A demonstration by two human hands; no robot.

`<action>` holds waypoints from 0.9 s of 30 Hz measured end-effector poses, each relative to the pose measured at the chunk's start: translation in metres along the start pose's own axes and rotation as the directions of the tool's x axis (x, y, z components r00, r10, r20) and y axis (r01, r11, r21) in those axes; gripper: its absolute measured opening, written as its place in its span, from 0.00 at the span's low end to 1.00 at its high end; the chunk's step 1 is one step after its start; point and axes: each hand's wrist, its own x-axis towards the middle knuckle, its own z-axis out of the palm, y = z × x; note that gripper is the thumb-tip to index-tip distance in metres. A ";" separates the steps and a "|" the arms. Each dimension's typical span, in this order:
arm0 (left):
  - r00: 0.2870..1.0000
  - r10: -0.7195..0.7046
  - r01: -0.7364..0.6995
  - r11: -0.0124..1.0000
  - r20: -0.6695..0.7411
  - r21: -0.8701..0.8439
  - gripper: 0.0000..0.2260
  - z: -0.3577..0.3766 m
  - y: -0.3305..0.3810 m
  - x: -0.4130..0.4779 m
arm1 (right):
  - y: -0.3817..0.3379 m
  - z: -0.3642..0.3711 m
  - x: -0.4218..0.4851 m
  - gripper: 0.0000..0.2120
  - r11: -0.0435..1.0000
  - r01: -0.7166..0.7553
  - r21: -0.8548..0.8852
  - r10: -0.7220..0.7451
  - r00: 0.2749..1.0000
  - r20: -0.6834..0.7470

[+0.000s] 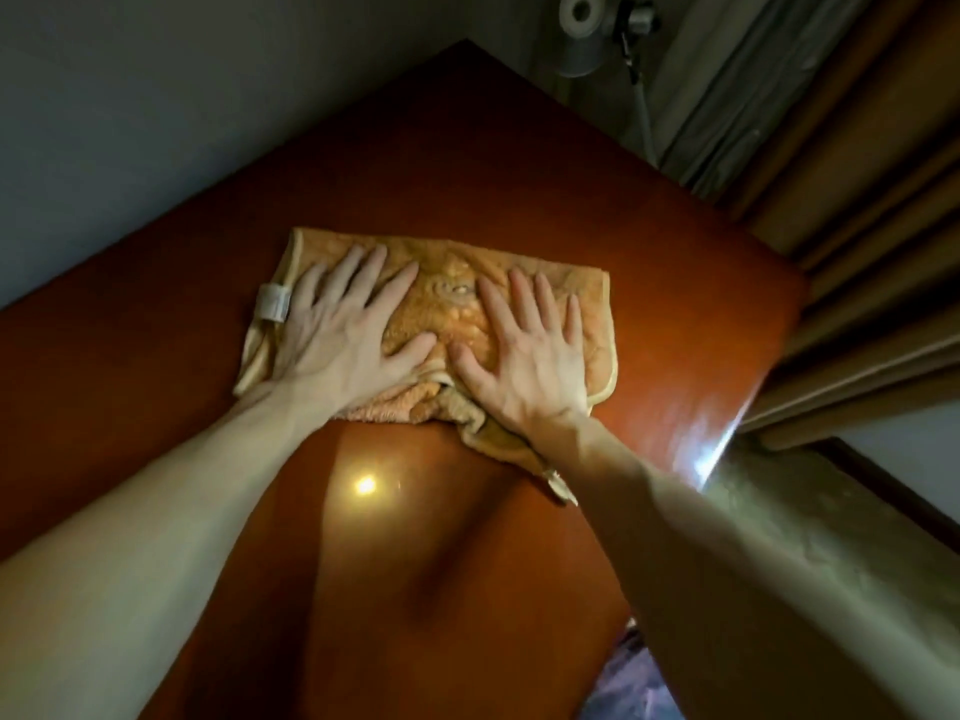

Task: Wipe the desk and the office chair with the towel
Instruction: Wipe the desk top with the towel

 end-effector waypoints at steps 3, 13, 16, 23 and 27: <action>0.999 0.040 -0.040 0.999 -0.012 0.026 0.38 0.000 0.025 -0.050 | -0.002 0.000 -0.065 0.37 0.998 -0.052 0.024 0.052 0.999 -0.002; 0.978 -0.200 0.199 0.980 0.059 0.019 0.41 -0.002 0.109 -0.167 | 0.001 -0.004 -0.191 0.38 0.981 -0.190 0.034 0.188 0.981 0.053; 0.969 -0.234 0.230 0.972 0.079 0.056 0.42 0.000 0.111 -0.159 | 0.006 0.000 -0.186 0.39 0.983 -0.181 0.032 0.180 0.983 0.035; 0.973 -0.230 0.229 0.972 0.010 0.057 0.41 0.007 0.107 -0.096 | 0.060 -0.013 -0.097 0.40 0.999 0.046 0.000 -0.046 0.997 0.065; 0.959 -0.283 0.284 0.959 -0.011 0.014 0.40 0.012 0.103 -0.008 | 0.086 -0.013 -0.015 0.39 1.000 0.028 0.002 -0.028 0.999 0.020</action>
